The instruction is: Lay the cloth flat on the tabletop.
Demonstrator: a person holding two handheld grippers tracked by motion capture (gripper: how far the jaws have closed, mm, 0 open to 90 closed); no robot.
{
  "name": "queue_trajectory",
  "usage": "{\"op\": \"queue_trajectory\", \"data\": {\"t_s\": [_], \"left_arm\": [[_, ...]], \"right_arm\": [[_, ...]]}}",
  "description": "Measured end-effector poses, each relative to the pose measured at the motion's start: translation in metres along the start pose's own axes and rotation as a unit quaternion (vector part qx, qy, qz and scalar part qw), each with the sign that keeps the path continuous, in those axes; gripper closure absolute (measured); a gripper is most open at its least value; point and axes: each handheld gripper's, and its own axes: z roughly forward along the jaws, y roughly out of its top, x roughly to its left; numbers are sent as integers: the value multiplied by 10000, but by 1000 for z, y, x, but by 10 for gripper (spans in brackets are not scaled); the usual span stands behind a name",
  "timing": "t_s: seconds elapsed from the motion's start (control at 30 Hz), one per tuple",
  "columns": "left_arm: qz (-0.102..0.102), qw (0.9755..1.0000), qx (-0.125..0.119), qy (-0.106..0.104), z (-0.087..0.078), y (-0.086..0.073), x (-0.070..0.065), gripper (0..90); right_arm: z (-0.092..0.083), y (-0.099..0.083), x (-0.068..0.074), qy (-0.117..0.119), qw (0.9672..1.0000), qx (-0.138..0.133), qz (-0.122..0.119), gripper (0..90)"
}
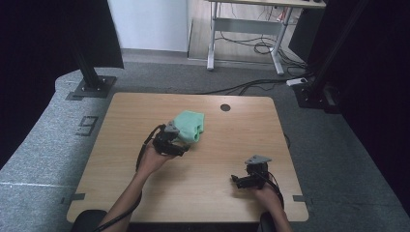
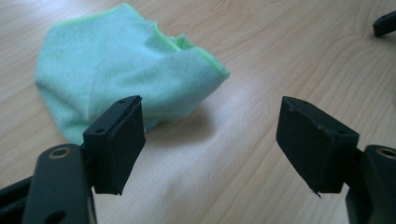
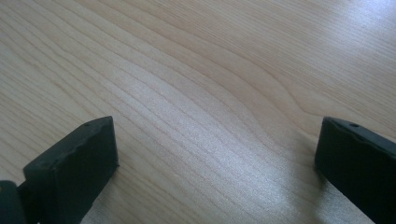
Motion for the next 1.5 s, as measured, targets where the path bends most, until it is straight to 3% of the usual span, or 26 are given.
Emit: {"op": "queue_trajectory", "data": {"t_s": [0.23,0.47,0.5,0.53,0.6,0.67,0.77,0.93,1.13,1.37,1.4,1.5], "left_arm": [[148,9999,65,-54,18,15,-3,305],[244,9992,276,129,40,17,0,420],[267,9990,315,158,42,17,1,456],[300,9987,387,167,45,16,3,550],[238,9987,416,167,49,14,4,580],[221,9987,437,127,51,12,7,741],[190,9989,413,74,50,9,8,827],[174,9992,345,-40,40,12,5,859],[291,9993,190,-165,20,21,-3,863],[382,9987,-210,-273,-20,43,-10,863],[408,9982,-345,-255,-33,49,-11,863],[423,9977,-495,-204,-46,54,-10,863]], "right_arm": [[0,0,0,2,10000,-4,-13,0],[0,0,0,2,10000,-5,-15,0],[0,0,0,2,10000,-2,-10,0],[0,0,0,2,10000,-2,-10,0],[0,0,0,2,10000,-2,-11,0],[0,0,0,3,10000,-2,-11,0],[0,0,0,3,10000,-3,-11,0],[0,0,0,2,10000,-3,-12,0],[0,0,0,1,10000,-5,-15,0],[0,0,0,2,10000,-5,-17,0],[0,0,0,6,10000,-10,-22,0],[0,0,0,-2,10000,-10,-20,0]]}}
